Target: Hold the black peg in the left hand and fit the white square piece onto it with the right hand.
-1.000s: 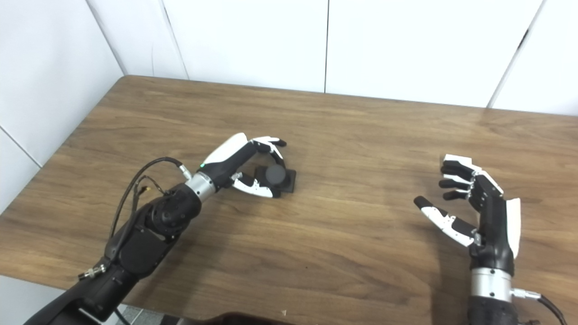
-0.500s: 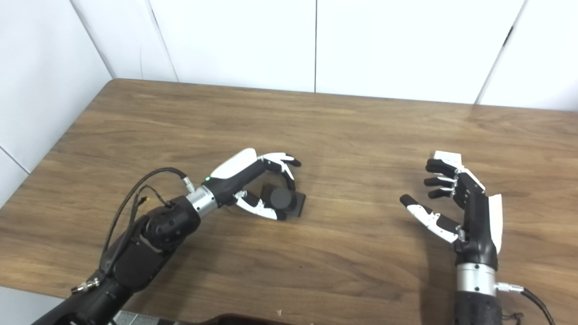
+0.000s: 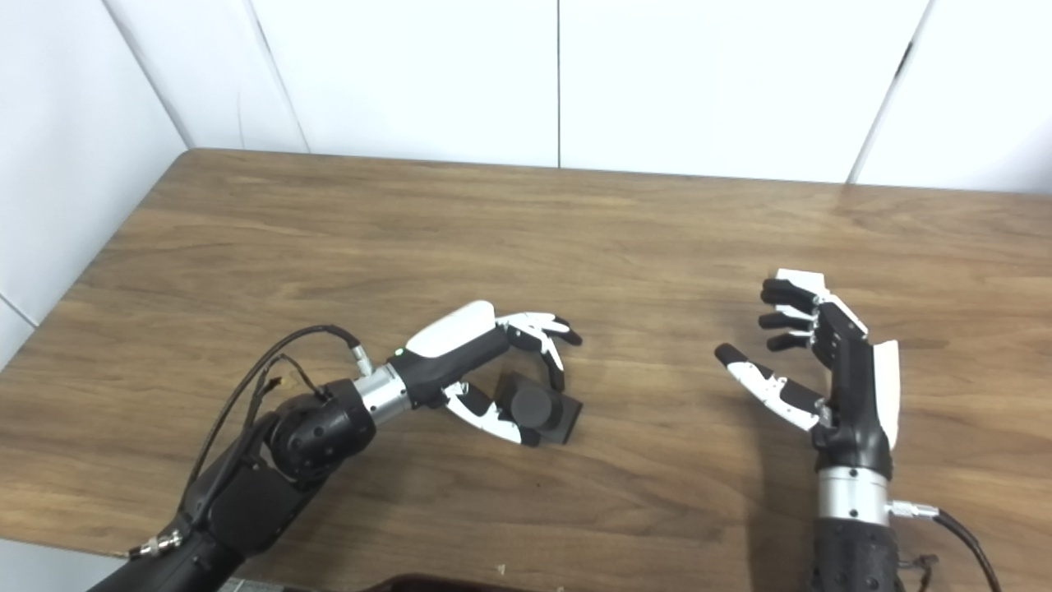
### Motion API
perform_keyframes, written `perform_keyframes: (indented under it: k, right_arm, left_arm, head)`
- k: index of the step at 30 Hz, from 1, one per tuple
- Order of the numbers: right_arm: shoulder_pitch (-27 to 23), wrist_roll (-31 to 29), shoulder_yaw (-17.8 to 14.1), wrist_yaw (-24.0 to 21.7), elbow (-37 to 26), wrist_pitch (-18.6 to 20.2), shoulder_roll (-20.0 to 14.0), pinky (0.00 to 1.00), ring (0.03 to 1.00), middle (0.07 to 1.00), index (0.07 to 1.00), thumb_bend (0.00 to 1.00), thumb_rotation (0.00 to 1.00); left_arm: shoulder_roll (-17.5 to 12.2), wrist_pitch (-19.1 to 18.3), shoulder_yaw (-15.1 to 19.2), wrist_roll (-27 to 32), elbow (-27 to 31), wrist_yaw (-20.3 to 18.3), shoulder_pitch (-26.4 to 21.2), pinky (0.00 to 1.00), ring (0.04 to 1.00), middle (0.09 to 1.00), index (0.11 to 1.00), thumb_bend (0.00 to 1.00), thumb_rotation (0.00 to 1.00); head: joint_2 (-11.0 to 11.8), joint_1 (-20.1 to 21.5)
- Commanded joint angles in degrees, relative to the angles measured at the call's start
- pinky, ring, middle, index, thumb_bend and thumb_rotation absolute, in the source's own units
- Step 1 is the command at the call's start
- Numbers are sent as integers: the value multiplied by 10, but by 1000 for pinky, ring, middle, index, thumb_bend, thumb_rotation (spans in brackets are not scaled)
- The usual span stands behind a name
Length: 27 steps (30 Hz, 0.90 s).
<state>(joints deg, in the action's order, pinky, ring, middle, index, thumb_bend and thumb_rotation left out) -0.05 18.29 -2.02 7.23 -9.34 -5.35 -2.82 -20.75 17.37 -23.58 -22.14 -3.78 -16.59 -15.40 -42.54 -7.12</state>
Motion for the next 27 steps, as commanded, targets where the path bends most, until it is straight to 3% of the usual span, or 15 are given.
perform_keyframes:
  k: [1,19,20,21,23,27]
  right_arm:
    - [-16,10,3,12,-21,-9,6,483,599,680,674,568,57]
    - [-15,10,1,13,-26,-3,6,481,597,679,671,572,74]
    - [-16,10,1,13,-26,-2,7,479,595,675,668,575,69]
    - [-16,11,1,13,-27,-1,7,478,594,674,667,577,65]
    - [-17,13,1,14,-27,-1,7,474,590,672,667,576,60]
    - [-17,10,1,11,-28,1,6,481,595,672,669,567,61]
  left_arm:
    - [-1,2,-10,2,9,-27,6,809,898,844,489,517,86]
    - [-4,-15,-12,2,19,-56,3,804,901,858,497,515,87]
    - [-5,-16,-12,3,19,-59,2,806,904,864,589,726,215]
    - [-6,-16,-12,3,19,-61,1,810,906,868,623,800,257]
    - [-6,-17,-12,3,18,-63,0,815,908,873,652,863,292]
    - [-6,-19,-9,4,19,-67,-2,817,911,878,647,885,314]
  head:
    - [-2,1]
    - [-12,2]
    - [-12,2]
    - [-12,1]
    - [-13,1]
    - [-14,0]
